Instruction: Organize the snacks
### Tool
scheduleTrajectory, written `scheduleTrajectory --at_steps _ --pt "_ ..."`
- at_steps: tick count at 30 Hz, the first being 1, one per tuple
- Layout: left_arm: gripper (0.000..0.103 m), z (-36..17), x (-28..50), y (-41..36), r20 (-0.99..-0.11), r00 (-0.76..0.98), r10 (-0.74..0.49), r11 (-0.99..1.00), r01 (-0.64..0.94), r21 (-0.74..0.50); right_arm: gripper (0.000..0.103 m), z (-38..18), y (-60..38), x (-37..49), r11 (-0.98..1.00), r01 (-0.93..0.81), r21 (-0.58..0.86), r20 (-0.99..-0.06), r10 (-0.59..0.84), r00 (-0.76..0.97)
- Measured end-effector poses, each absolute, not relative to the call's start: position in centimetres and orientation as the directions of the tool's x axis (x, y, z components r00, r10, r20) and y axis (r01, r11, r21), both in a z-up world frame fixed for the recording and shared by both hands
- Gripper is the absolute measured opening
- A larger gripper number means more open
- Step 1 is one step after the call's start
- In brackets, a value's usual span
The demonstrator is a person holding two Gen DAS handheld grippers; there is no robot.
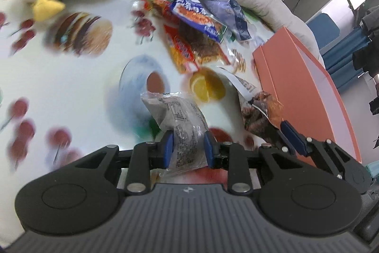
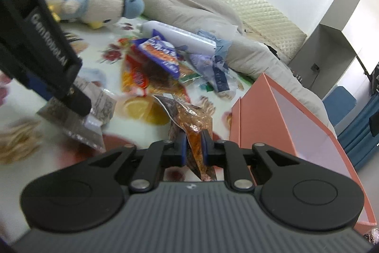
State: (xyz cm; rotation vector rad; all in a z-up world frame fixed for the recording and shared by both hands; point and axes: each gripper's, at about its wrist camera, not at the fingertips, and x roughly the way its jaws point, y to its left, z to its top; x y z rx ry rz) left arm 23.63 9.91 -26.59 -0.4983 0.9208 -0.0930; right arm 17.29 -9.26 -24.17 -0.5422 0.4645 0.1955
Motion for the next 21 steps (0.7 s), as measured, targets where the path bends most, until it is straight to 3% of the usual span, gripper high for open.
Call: scheduleTrajectory --at_steps 11,18,20,21 --pt "0.032 -25.8 16.7 10.0 -0.759 0.590 -0.276 0.875 -0.172 -0.452 0.015 -24.6 -10.5 8.9 0.767 -0.420 -0.485 -0.491 0.158 0.856" --pt "0.033 -25.7 14.3 9.3 -0.775 0.593 -0.217 0.902 -0.181 -0.392 0.017 -24.0 -11.9 7.2 0.801 -0.460 -0.383 -0.554 0.200 0.808" --pt "0.033 -25.6 14.0 9.5 -0.773 0.606 -0.185 0.903 -0.205 -0.377 0.025 -23.8 -12.2 7.3 0.816 -0.466 -0.343 -0.571 0.213 0.793" --pt "0.037 -25.5 14.0 9.6 -0.776 0.604 -0.180 0.902 -0.214 -0.376 0.037 -23.6 -12.4 7.3 0.822 -0.470 -0.321 -0.578 0.224 0.785"
